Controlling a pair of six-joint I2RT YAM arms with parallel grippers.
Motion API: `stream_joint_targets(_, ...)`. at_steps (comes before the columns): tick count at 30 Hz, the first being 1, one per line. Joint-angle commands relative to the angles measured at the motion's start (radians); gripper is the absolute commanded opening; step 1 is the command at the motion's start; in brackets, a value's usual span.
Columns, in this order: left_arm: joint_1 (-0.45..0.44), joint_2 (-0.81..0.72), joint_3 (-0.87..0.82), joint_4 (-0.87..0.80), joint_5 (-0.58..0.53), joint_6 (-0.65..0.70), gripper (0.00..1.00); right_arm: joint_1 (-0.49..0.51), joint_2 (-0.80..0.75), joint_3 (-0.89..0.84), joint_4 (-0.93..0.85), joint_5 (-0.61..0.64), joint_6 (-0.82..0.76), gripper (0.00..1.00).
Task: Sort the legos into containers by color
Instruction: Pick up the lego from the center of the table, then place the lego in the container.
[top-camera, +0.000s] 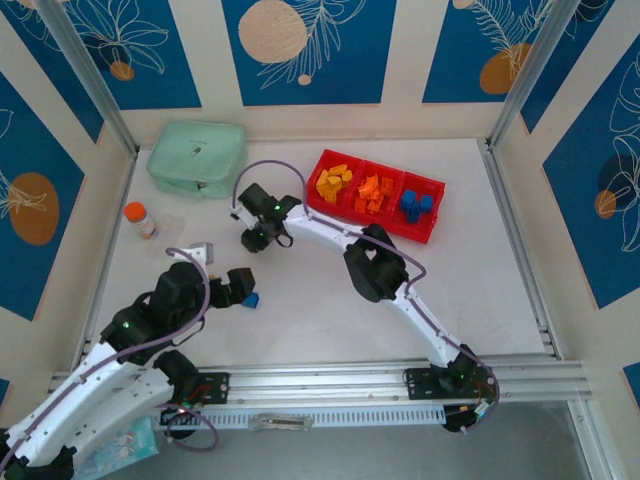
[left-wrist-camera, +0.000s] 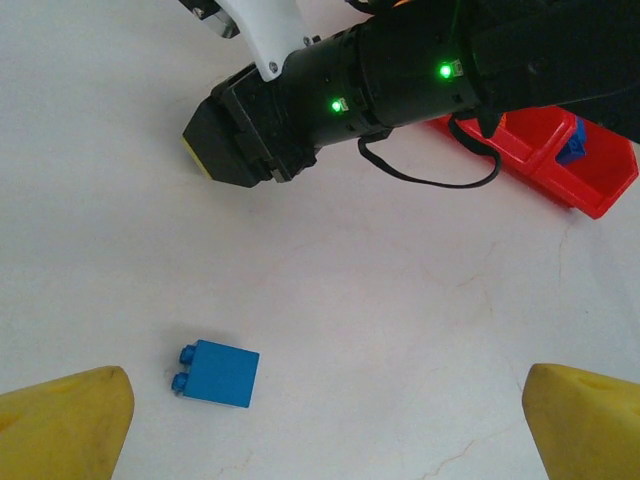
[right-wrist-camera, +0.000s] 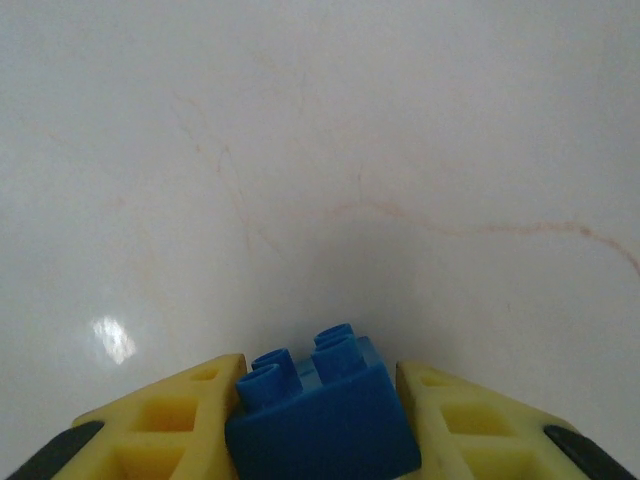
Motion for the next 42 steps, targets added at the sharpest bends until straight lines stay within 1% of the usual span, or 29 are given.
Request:
stream_joint_targets(1,0.011,0.027,0.028,0.038,0.047,0.011,0.99,-0.006,-0.17,-0.078,-0.01,0.034,0.054,0.31)
stream_joint_targets(4,0.012,0.067,0.039,0.077,0.086,0.022,0.99,-0.029,-0.278,-0.173,-0.02,0.106,0.128,0.3)
stream_joint_targets(7,0.011,0.115,0.049,0.119,0.117,0.024,0.99,-0.06,-0.402,-0.296,-0.021,0.14,0.204,0.3)
stream_joint_targets(11,0.011,0.185,0.046,0.217,0.196,0.02,0.99,-0.117,-0.557,-0.452,-0.047,0.215,0.31,0.3)
stream_joint_targets(17,0.008,0.313,0.039,0.366,0.284,0.012,0.99,-0.272,-0.762,-0.68,-0.074,0.254,0.427,0.3)
stream_joint_targets(19,0.0,0.357,0.043,0.407,0.307,0.014,0.99,-0.331,-0.806,-0.733,-0.083,0.259,0.444,0.3)
stream_joint_targets(21,-0.012,0.399,0.047,0.451,0.323,0.014,0.99,-0.392,-0.846,-0.787,-0.076,0.289,0.449,0.3)
stream_joint_targets(26,-0.055,0.485,0.054,0.539,0.327,0.009,0.99,-0.547,-0.869,-0.852,-0.051,0.303,0.465,0.31)
stream_joint_targets(30,-0.083,0.549,0.07,0.587,0.321,0.006,0.99,-0.65,-0.8,-0.821,-0.037,0.267,0.48,0.31)
stream_joint_targets(34,-0.102,0.599,0.092,0.617,0.318,0.009,0.99,-0.684,-0.718,-0.773,-0.022,0.282,0.469,0.32)
stream_joint_targets(36,-0.105,0.621,0.108,0.613,0.317,0.012,0.99,-0.706,-0.682,-0.745,-0.025,0.267,0.474,0.33)
stream_joint_targets(37,-0.107,0.627,0.113,0.61,0.316,0.014,0.99,-0.714,-0.671,-0.739,-0.02,0.254,0.472,0.35)
stream_joint_targets(42,-0.107,0.654,0.132,0.613,0.314,0.023,0.99,-0.724,-0.659,-0.71,-0.019,0.252,0.452,0.54)
